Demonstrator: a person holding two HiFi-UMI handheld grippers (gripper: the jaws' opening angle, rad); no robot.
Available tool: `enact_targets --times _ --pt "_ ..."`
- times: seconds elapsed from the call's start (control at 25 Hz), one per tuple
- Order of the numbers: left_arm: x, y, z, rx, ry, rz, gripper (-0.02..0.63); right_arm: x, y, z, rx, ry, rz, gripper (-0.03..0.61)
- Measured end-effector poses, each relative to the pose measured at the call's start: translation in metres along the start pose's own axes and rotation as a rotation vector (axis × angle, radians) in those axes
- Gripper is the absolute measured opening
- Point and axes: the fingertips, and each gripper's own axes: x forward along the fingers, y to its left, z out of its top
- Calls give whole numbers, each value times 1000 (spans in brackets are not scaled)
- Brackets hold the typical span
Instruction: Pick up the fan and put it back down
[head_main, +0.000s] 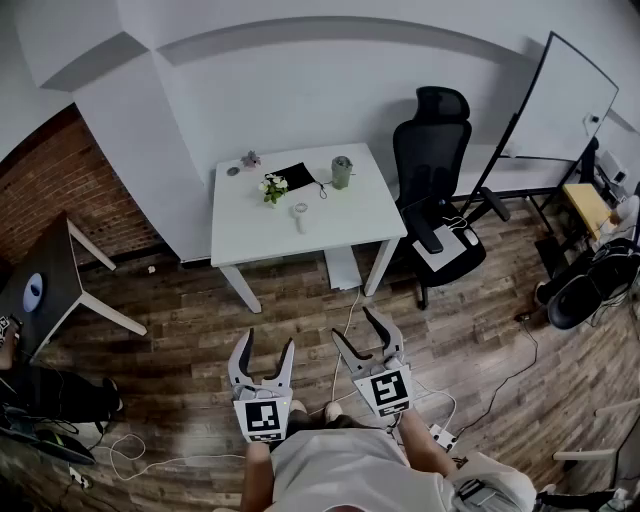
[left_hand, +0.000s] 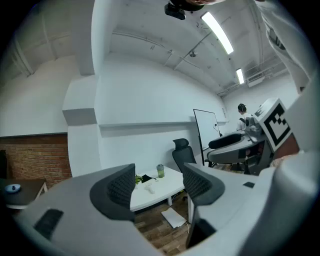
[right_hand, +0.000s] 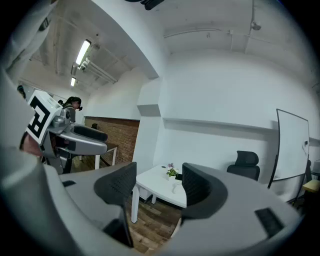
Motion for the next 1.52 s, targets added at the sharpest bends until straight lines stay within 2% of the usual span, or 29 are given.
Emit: enact_targets --times 0.16,0.56,1.08,1.52 --pt "3 1 -2 0 6 12 291 2 0 -3 11 -7 14 295" --pt "44 20 -7 13 8 10 290 39 -19 -8 11 -8 5 304" --pt "125 82 -16 -5 -9 -20 290 137 -41 -4 5 10 -20 302" --pt "177 137 -28 -11 -13 -54 293 208 -43 1 -4 30 -47 305"
